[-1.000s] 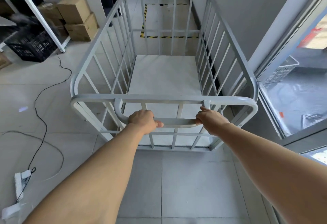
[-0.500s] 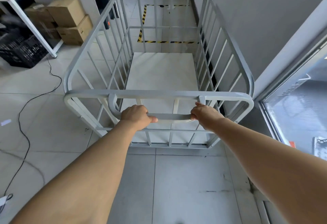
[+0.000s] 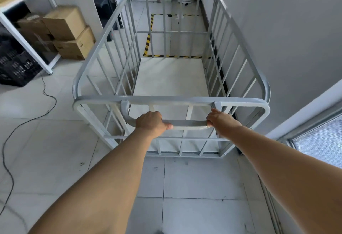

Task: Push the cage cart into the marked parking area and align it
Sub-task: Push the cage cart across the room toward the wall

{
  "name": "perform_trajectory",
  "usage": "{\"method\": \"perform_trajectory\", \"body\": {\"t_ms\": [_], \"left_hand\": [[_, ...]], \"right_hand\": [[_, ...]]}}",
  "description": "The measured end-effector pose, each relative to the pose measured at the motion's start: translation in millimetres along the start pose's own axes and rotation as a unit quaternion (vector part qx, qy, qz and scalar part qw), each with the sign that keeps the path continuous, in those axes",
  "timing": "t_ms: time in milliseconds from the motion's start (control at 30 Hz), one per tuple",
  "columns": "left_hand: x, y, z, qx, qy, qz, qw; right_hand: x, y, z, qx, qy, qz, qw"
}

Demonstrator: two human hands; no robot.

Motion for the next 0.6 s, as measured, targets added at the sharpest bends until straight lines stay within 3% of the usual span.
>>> {"method": "perform_trajectory", "body": {"t_ms": [333,600], "left_hand": [[3,135,-65,0.013,-0.036,-0.02,0.999],[14,227,-117,0.015,-0.056,-0.034,0.998]], "right_hand": [[3,126,-71,0.011,-0.002,0.041,0.999],[4,217,-107,-0.012,0.013,-0.002,1.0]]}}
Point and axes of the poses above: each hand's wrist, its own y-axis towards the middle knuckle, its own z-axis out of the palm, x = y × z, the point moved 1 cm from there along y, towards the middle knuckle, and after that the axes turned 3 degrees about x, right-handed, at the moved point
